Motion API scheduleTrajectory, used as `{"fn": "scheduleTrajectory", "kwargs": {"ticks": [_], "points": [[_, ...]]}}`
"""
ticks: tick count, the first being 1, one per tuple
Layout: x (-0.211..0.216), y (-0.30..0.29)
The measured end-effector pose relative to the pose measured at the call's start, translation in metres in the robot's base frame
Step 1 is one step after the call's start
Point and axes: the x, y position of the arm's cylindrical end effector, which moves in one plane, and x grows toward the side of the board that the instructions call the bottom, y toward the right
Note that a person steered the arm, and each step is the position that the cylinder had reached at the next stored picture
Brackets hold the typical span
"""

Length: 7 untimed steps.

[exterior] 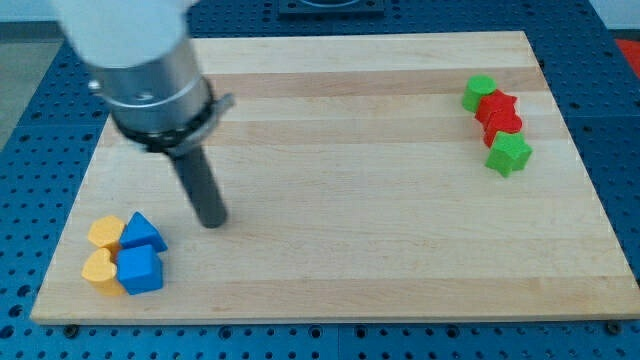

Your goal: Slide the green star to the center

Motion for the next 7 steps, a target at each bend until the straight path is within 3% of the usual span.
{"fn": "scheduleTrajectory", "kwargs": {"ticks": [1,5,6,7], "points": [[0.000,0.058],[-0.006,0.414],[-0.052,0.427],[-0.065,0.383]]}}
